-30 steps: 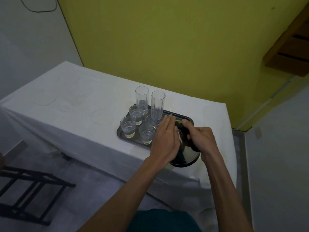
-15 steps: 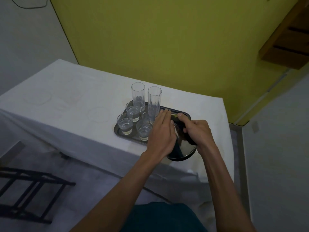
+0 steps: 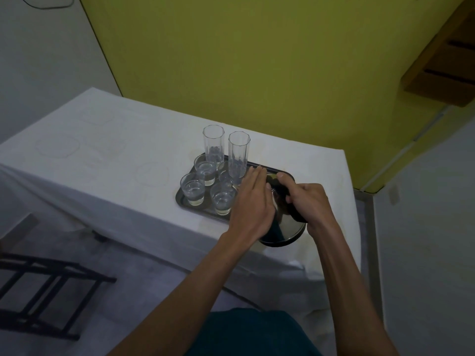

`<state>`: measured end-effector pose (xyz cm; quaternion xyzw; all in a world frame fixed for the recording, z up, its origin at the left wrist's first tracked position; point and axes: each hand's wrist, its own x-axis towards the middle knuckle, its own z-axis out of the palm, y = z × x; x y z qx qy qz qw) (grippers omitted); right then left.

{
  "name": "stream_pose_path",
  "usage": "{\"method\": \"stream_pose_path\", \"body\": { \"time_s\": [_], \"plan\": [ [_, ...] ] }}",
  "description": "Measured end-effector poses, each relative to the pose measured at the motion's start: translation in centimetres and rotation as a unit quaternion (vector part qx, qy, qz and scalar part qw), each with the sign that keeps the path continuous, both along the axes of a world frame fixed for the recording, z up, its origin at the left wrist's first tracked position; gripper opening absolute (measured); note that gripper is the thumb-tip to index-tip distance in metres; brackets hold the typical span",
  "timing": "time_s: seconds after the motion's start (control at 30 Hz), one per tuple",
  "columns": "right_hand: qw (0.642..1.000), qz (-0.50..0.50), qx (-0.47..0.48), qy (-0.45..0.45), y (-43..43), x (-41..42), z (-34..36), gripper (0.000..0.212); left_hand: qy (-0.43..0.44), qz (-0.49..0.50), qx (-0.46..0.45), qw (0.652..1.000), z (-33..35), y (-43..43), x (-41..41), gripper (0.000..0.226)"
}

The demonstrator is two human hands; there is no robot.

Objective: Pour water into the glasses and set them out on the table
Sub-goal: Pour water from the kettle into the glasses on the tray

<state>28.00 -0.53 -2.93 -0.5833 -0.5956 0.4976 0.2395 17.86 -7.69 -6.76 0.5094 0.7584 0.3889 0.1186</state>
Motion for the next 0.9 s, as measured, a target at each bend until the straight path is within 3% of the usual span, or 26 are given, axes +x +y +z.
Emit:
{"method": "stream_pose_path", "body": {
  "time_s": [0.9],
  "plan": [
    [1.000,0.004,-0.006,0.014,0.13,0.39,-0.56,0.056,-0.002,-0.003,-0.004,1.000,0.10,-0.27,0.19,0.048]
  ]
}}
